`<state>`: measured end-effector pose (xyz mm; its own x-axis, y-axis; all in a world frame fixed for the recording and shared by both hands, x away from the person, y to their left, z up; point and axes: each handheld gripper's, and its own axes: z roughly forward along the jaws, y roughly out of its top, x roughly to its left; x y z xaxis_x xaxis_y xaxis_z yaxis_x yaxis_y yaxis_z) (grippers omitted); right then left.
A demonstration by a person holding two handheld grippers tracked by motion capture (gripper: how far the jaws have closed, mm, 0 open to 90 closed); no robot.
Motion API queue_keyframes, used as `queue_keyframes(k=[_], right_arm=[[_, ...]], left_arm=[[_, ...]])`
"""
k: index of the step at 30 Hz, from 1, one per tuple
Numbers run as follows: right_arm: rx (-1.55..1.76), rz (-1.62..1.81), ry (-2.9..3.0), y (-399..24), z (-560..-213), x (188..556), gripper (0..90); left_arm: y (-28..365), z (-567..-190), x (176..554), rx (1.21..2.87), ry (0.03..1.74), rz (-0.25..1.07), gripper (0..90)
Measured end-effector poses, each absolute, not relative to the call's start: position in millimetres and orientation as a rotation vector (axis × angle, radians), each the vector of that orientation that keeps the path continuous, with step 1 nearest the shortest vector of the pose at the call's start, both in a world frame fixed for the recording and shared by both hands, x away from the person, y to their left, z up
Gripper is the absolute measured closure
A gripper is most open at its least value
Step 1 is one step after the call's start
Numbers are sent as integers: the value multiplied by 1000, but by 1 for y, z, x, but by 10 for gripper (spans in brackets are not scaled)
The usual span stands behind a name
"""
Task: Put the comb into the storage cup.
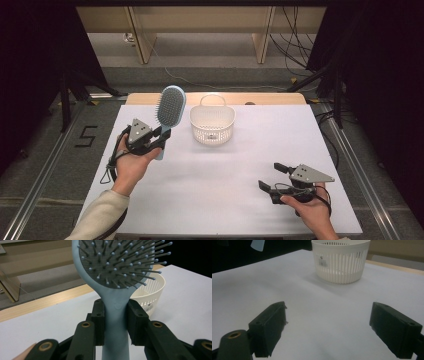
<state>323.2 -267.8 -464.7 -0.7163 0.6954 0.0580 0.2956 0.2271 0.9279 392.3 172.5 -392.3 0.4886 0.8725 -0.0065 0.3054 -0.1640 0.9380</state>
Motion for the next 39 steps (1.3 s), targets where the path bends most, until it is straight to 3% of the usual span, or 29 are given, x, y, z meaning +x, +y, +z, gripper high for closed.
queue_keyframes(k=[39], right_arm=[[915,1492,2139,-268,-464,323,146]], left_arm=[[160,-387,400,1712,985,694,699]])
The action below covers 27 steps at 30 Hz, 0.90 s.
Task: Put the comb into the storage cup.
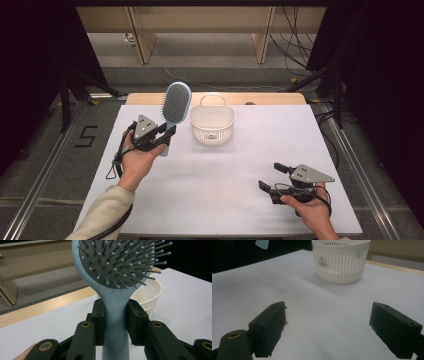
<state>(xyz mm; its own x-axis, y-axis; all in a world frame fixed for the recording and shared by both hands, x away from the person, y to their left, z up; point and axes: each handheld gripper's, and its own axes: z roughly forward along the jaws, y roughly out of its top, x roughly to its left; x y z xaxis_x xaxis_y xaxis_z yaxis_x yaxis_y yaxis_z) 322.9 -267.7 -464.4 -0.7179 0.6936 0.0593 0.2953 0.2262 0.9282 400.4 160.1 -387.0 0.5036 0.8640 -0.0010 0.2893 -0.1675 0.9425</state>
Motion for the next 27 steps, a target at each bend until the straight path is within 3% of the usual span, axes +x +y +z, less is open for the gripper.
queue_keyframes(k=[27], right_arm=[[915,1492,2139,-268,-464,323,147]], left_arm=[[157,-385,405,1704,983,678,699]])
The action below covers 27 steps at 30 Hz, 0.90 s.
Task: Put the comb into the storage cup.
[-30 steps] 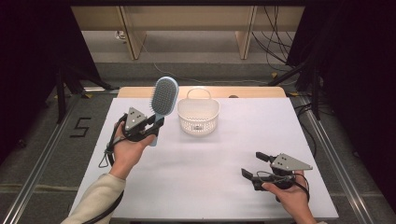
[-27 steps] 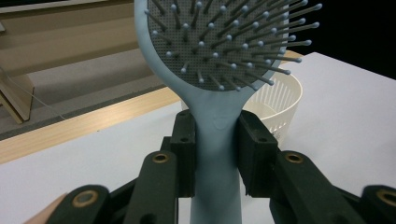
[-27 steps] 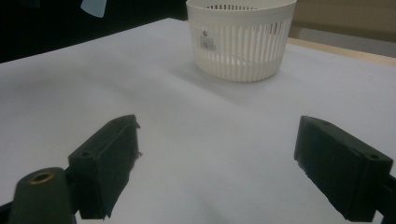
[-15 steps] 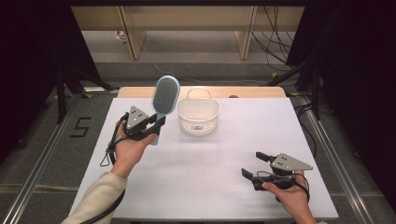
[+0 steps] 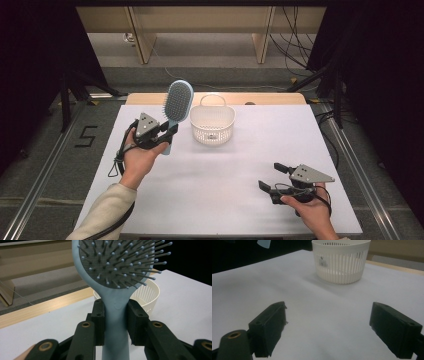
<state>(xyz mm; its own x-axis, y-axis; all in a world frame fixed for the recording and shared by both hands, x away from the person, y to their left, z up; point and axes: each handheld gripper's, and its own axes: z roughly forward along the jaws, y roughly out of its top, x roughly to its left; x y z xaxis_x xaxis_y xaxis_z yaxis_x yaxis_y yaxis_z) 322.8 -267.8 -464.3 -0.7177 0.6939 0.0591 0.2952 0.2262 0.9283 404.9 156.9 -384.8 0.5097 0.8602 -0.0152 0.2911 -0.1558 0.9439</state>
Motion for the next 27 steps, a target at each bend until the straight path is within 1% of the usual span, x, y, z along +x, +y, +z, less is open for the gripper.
queue_keyframes(k=[27], right_arm=[[915,1495,2136,-268,-464,323,146]], left_arm=[[153,-382,410,1697,971,675,699]])
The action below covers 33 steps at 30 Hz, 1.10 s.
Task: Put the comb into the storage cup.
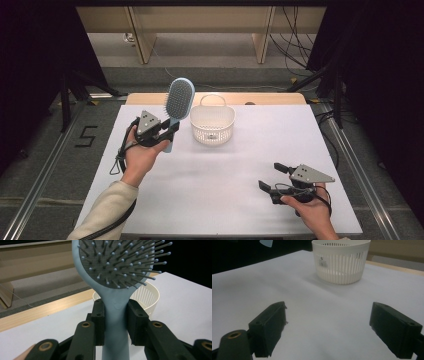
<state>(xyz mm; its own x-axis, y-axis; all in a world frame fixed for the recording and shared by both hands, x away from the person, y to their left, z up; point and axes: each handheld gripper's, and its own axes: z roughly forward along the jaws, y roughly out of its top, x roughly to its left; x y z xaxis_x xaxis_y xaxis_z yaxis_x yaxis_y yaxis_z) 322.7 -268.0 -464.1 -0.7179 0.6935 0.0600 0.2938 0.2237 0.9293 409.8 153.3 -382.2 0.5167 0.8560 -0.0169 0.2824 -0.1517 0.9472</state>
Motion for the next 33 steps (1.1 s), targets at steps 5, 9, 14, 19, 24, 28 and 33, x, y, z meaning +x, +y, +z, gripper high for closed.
queue_keyframes(k=[5,9,14,19,24,28,33], right_arm=[[916,1494,2137,-268,-464,323,146],[916,1494,2137,-268,-464,323,146],[917,1497,2136,-268,-464,323,146],[917,1497,2137,-268,-464,323,146],[918,1499,2135,-268,-464,323,147],[919,1498,2135,-268,-464,323,146],[918,1499,2134,-268,-464,323,146]], left_arm=[[152,-381,410,1693,970,675,699],[150,-381,411,1696,964,674,699],[148,-381,413,1697,962,673,699],[145,-380,414,1694,959,674,699],[142,-378,415,1690,956,671,699],[141,-378,416,1693,951,672,699],[139,-378,418,1692,949,669,699]])
